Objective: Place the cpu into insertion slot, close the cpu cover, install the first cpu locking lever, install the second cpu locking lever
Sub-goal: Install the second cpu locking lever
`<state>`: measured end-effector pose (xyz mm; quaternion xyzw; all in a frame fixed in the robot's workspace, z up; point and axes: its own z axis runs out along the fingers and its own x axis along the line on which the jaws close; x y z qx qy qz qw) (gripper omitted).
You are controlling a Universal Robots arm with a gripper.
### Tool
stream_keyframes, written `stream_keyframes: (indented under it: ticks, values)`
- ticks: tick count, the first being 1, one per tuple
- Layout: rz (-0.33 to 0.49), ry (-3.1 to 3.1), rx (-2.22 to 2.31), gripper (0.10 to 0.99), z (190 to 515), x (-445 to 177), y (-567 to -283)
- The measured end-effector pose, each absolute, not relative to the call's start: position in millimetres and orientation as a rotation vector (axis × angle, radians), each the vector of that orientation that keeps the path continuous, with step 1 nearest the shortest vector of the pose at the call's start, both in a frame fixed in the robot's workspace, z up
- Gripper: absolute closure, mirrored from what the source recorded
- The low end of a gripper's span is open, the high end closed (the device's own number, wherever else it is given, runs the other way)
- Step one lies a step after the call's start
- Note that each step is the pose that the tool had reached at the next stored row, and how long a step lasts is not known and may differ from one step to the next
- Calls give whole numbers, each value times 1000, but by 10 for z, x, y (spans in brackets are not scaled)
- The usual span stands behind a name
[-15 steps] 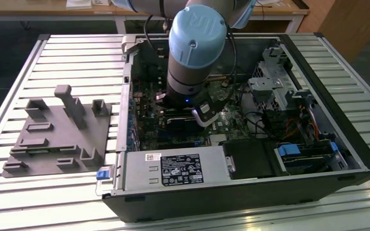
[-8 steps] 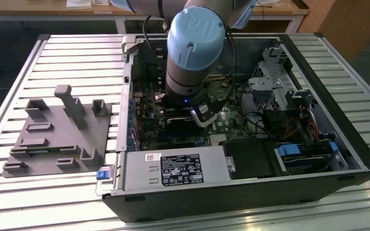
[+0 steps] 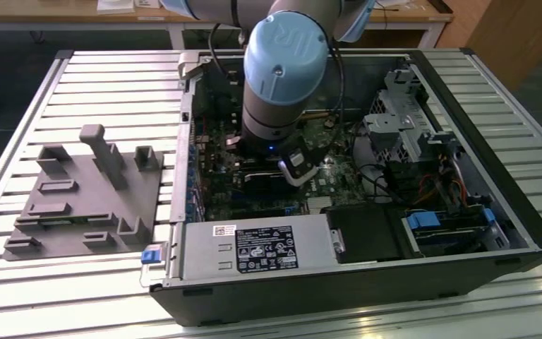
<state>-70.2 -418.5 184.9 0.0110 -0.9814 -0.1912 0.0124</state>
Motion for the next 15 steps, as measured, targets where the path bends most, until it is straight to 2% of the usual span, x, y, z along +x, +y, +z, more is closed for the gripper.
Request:
stream_keyframes:
  ticks: [15]
  values:
    - [-606, -3057, 34, 980, 1929, -750, -4167]
